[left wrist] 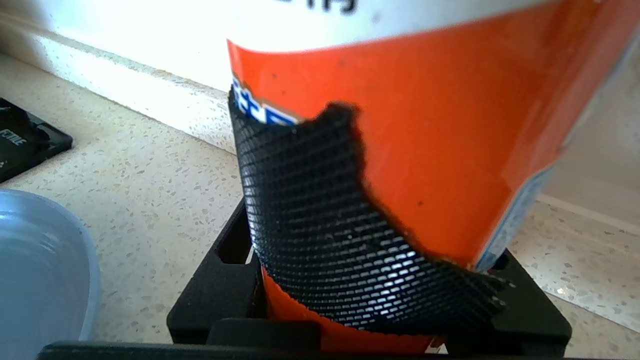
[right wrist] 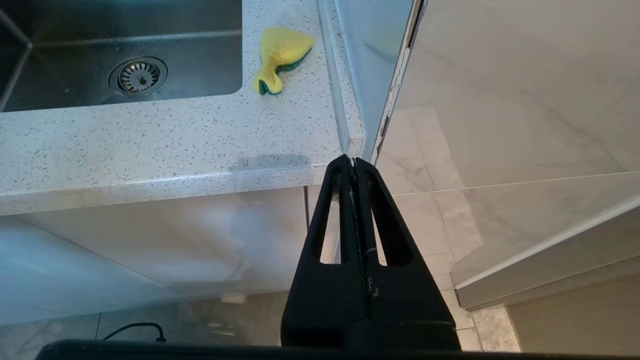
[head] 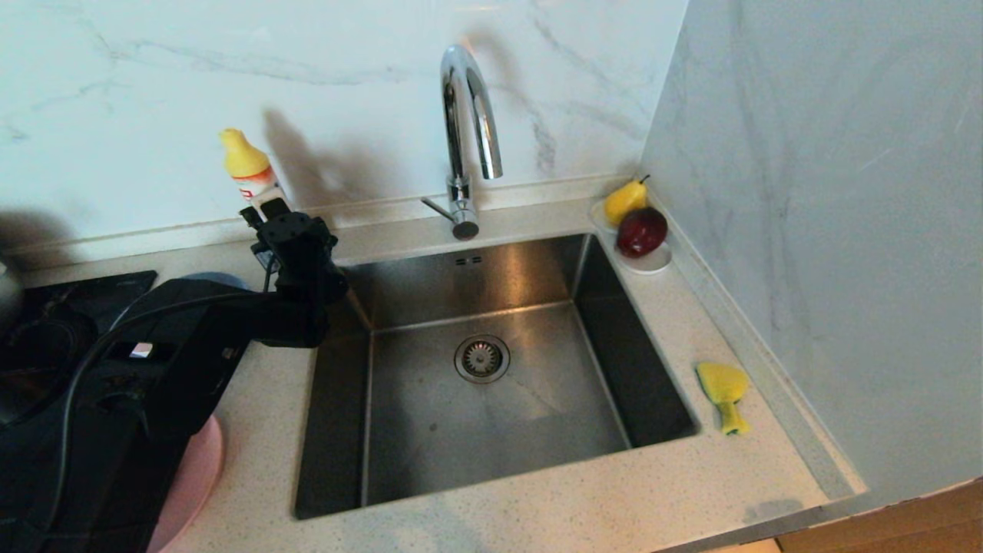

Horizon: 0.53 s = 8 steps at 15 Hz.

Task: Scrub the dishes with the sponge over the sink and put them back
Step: Place the dish soap on the table

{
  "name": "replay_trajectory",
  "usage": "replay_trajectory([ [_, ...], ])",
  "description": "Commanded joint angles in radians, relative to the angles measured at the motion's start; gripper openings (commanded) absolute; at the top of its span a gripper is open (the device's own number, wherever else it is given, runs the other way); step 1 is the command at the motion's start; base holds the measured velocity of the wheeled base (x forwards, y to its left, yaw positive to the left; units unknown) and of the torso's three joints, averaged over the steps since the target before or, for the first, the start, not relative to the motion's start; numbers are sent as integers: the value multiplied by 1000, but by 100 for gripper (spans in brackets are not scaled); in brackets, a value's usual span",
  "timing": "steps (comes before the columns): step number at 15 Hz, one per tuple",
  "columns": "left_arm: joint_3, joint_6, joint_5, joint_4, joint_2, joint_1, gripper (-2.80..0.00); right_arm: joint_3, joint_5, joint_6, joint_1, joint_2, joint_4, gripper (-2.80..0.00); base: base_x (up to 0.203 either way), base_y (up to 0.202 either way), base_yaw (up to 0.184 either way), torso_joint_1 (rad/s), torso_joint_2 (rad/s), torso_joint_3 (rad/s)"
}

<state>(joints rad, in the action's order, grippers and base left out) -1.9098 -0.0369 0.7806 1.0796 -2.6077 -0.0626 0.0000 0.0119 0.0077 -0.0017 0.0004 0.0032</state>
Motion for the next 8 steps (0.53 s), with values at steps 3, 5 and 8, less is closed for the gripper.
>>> replay_trajectory([
  [3,-6,0,2,0,-2,0,-280,0,0,0,0,0,0,-280,0,0,0,0,0,0],
  [5,-11,2,-1,-18,6,0,-280,0,0,0,0,0,0,-280,0,0,0,0,0,0],
  [8,-11,2,0,-20,1,0,-280,0,0,0,0,0,0,-280,0,0,0,0,0,0],
])
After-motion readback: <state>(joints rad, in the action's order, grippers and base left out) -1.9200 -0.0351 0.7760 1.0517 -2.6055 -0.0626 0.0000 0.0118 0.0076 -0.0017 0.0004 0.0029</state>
